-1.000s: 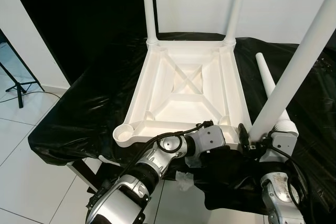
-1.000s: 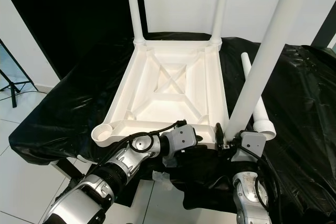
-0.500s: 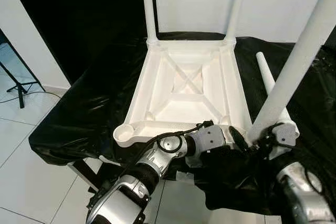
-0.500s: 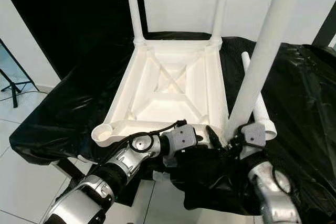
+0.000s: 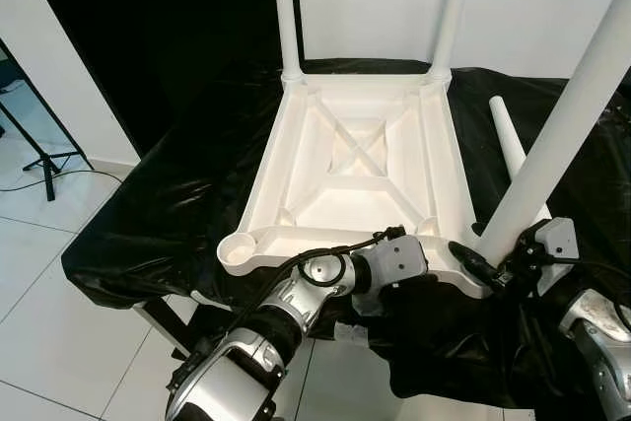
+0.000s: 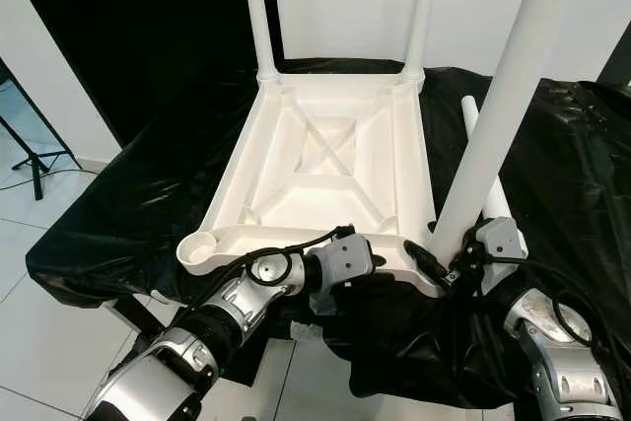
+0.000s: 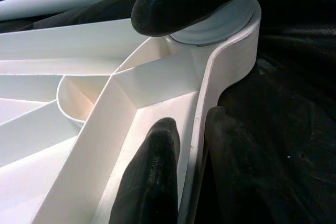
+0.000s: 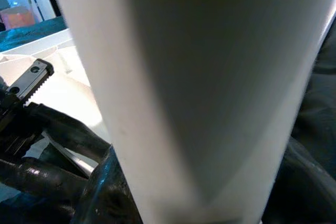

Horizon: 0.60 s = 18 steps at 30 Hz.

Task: Building children table

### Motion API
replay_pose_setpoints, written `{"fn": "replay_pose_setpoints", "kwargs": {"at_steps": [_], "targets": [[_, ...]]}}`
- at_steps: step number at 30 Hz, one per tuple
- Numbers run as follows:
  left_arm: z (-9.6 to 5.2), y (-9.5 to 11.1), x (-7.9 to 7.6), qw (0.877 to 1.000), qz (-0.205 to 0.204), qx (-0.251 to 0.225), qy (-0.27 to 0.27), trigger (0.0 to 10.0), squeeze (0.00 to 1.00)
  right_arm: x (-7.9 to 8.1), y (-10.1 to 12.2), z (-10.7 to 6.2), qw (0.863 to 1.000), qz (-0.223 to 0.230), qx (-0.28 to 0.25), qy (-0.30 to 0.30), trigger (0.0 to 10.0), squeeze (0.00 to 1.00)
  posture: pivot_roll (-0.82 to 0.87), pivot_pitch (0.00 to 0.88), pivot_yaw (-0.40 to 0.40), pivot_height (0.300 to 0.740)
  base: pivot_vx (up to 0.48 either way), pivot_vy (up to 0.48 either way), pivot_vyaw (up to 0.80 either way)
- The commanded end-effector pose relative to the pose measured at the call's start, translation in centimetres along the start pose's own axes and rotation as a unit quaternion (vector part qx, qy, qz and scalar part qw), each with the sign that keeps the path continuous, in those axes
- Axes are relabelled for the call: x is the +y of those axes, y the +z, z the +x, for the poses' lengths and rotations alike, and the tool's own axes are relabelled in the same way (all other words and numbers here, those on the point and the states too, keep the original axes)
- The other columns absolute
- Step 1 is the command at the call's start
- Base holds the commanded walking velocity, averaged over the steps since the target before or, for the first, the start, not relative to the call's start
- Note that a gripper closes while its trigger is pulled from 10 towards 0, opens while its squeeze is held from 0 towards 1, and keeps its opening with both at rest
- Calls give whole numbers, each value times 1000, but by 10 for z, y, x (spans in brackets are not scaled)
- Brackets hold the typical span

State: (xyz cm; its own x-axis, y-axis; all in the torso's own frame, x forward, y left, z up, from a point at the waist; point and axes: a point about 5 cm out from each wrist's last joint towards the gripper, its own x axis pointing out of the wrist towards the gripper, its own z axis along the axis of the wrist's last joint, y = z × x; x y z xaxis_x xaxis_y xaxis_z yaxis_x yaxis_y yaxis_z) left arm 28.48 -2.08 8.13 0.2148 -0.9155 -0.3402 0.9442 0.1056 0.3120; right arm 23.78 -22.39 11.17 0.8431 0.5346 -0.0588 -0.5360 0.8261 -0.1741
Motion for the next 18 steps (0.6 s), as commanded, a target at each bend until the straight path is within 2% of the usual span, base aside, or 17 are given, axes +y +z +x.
{"fn": "replay_pose_setpoints", "kwargs": {"at_steps": [1,2,3,4,5,6,7,8,9,10,12,13,18], "targets": [[-8,-39,-19,995,-45,83,-27,10000,0,24,-18,5,999,27,28,13,0,0,126,0,30,740,0,0,0],[-8,-39,-19,995,-45,83,-27,10000,0,26,-19,8,999,35,22,-16,0,0,126,0,30,740,0,0,0],[-8,-39,-19,995,-45,83,-26,10000,0,28,-20,12,996,35,11,-77,0,0,129,0,28,740,0,0,0],[-8,-39,-19,995,-45,83,-26,10000,0,28,-20,12,996,35,11,-77,0,0,129,0,28,740,0,0,0],[-8,-39,-19,995,-45,83,-26,10000,0,30,-22,13,990,39,4,-134,0,0,134,0,26,740,0,0,0],[-8,-39,-19,995,-45,83,-25,10000,0,29,-20,11,977,38,-13,-208,0,0,142,0,24,740,0,0,0],[-8,-39,-19,995,-45,83,-25,10000,0,29,-20,11,977,38,-13,-208,0,0,142,0,24,740,0,0,0],[-8,-39,-19,995,-46,83,-25,10000,0,30,-20,8,964,42,-20,-261,0,0,142,0,24,740,0,0,0],[-8,-39,-19,995,-47,83,-25,10000,0,33,-20,6,957,48,-23,-286,0,0,143,0,26,740,0,0,0],[-9,-41,-20,995,-47,86,-26,10000,0,39,-21,6,953,48,-23,-298,0,0,143,0,27,740,0,0,0],[-9,-42,-21,995,-48,87,-26,10000,0,40,-21,6,953,47,-23,-297,0,0,143,0,27,740,0,0,0],[-10,-42,-22,995,-48,87,-27,10000,0,39,-20,6,949,49,-26,-310,0,0,144,0,29,740,0,0,0],[-10,-42,-22,995,-48,87,-28,10000,0,37,-20,6,945,55,-28,-320,0,0,142,0,32,740,0,0,0]]}}
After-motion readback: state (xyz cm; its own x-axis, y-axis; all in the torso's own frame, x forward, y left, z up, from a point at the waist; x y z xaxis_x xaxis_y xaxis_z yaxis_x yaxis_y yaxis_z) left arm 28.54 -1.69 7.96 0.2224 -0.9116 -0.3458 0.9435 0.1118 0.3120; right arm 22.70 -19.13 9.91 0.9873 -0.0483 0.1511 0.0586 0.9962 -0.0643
